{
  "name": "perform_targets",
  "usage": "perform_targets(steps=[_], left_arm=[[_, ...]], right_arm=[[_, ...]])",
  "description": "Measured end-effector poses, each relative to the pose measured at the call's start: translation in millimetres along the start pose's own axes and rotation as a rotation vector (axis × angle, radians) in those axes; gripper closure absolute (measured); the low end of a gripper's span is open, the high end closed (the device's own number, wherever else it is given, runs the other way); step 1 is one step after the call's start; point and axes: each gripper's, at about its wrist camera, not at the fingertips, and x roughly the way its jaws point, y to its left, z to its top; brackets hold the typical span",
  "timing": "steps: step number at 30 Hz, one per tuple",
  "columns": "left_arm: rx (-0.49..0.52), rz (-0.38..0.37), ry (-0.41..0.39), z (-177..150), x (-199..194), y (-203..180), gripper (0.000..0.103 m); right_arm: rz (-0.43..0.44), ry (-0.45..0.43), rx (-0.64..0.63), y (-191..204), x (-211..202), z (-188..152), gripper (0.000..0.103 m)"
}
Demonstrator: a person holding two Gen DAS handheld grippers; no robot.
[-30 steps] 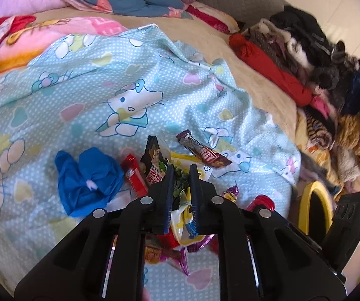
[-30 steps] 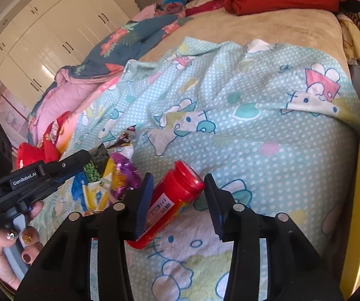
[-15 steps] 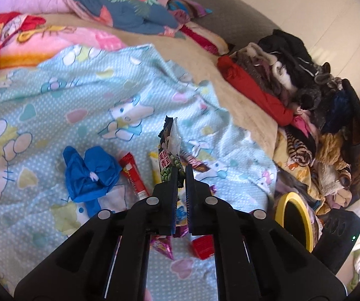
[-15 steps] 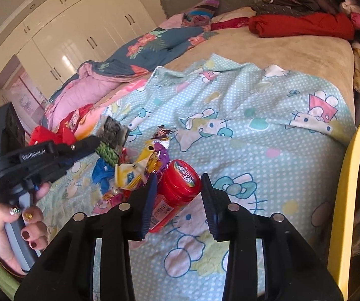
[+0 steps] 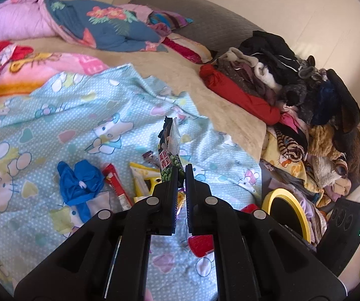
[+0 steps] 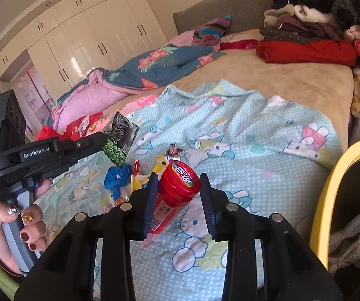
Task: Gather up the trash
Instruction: 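Lift the dark wrapper with the left tool while the right tool grips the red tube, then carry the dark wrapper in the left tool and red tube in the right tool over the yellow bin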
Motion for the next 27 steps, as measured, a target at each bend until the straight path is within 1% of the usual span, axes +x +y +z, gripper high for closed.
perform_targets(steps=[9,27], left_arm=[[0.046,-0.027,-0.030,1,-13,-24,0.101],[0.112,-0.068,-0.020,-11,-15,-65,0.101]], right_arm=[[-0.024,-0.063,-0.002,-10,-29,9,0.071],[-0.074,-0.130,0.029,-37,-72,15,0.072]])
